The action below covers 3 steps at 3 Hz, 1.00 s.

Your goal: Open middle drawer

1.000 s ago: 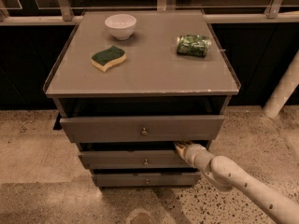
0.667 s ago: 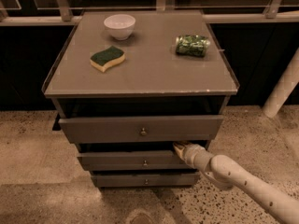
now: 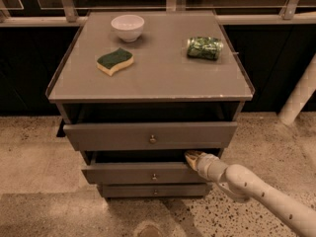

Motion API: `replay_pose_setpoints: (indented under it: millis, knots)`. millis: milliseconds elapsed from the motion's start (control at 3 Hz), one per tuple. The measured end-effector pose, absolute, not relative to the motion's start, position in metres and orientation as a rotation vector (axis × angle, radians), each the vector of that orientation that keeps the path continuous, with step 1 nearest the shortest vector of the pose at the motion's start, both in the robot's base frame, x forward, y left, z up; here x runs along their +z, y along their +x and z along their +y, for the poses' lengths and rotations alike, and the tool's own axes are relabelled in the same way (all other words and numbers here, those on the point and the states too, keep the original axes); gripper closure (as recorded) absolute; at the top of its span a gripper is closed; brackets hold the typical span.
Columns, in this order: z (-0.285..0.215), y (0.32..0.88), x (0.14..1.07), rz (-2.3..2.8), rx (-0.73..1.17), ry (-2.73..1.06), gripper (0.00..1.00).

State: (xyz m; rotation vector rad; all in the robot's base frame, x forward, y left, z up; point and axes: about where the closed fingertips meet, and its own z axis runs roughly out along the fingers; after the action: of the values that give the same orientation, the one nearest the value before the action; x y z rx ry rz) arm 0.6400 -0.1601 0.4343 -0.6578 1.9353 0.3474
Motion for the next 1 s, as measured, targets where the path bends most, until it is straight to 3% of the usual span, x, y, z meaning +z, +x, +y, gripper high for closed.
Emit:
replay_pose_setpoints:
  millis: [333, 667, 1000]
  knots:
    - [-0.153, 0.602, 0.422, 2.013, 0.456, -0.679, 1.0]
    - [-0.152, 0.603, 0.424, 2.013, 0.456, -0.679, 1.0]
    - [-0.144, 0.552, 0.42, 2.096, 0.57, -0.712, 1.0]
